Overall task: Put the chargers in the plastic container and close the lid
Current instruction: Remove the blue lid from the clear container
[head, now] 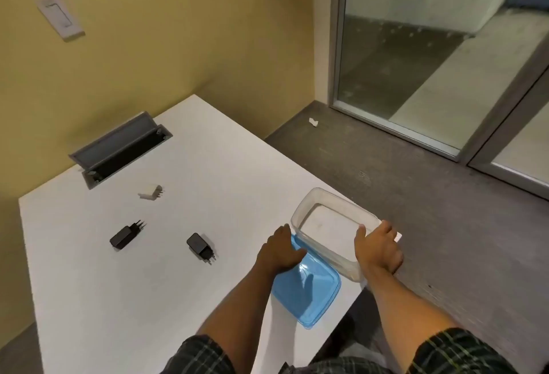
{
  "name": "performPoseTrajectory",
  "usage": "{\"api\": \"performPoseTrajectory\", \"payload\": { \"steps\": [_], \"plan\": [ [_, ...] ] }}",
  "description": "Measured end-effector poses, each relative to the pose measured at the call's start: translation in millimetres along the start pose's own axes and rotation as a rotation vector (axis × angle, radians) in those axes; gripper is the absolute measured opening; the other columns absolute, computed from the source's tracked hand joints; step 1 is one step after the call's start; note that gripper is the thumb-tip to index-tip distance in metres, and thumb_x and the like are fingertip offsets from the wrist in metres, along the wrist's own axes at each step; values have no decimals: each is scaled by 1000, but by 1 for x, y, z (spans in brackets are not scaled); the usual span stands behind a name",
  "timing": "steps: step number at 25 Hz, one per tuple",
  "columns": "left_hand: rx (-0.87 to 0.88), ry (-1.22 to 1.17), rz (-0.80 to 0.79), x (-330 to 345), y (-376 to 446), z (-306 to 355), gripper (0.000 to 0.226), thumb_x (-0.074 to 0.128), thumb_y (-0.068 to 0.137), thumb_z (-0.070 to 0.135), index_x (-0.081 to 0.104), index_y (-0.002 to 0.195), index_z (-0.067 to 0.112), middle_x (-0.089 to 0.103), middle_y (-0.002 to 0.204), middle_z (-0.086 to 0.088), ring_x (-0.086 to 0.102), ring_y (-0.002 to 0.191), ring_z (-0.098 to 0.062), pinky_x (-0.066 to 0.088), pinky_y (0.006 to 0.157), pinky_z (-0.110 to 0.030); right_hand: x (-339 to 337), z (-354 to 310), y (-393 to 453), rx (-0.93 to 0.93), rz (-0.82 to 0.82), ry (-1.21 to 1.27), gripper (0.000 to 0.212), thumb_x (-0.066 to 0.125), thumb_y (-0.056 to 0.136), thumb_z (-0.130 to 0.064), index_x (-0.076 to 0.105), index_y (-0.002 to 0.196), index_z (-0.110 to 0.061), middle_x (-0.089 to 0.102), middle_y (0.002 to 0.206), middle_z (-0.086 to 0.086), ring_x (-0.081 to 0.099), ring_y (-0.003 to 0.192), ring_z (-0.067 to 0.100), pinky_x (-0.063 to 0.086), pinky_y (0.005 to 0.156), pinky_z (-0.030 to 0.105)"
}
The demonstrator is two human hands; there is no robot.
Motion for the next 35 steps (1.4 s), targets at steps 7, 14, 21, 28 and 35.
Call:
{"api": "performPoseTrajectory", "payload": {
  "steps": [7,14,21,28,35],
  "plan": [
    [-14,-247,31,10,29,6,91,56,65,68,45,139,17,57,140,-7,55,124,-27,47,106,-45,7,19,12,-45,-183,-61,55,26,101,-57,56,115,-14,70,105,9,67,89,23,54,77,36],
    [-76,-507,35,5,27,15,85,73,68,59,46,139,20,56,143,-5,56,122,-25,45,109,-44,14,21,21,-51,-334,219,31,45,103,-35,56,113,-8,67,113,16,66,102,32,57,86,43],
    [-202,-620,204,-26,13,-3,91,70,84,50,28,155,8,49,148,-15,50,134,-34,38,115,-49,1,-4,18,-182,-259,381,30,46,102,-39,58,111,-13,71,103,12,67,94,31,58,80,41],
    [-357,-648,465,-52,-41,-92,59,40,86,63,62,121,21,72,112,-6,70,100,-30,55,94,-45,9,-70,-16,-483,-341,322,44,34,103,-48,60,120,-18,73,104,8,70,93,28,60,83,43],
    [-496,-622,486,-55,-139,-179,34,44,90,24,66,80,1,72,58,-13,71,53,-27,56,66,-31,37,-148,-95,-803,-548,199,43,31,101,-53,63,109,-24,73,103,7,66,94,30,54,84,42]
  ]
}}
Point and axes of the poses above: each hand's wrist, its own y-axis towards the middle knuckle, its own x-axis out of the palm, z = x × y, the point moved 5 cm from there along y, towards the middle knuckle
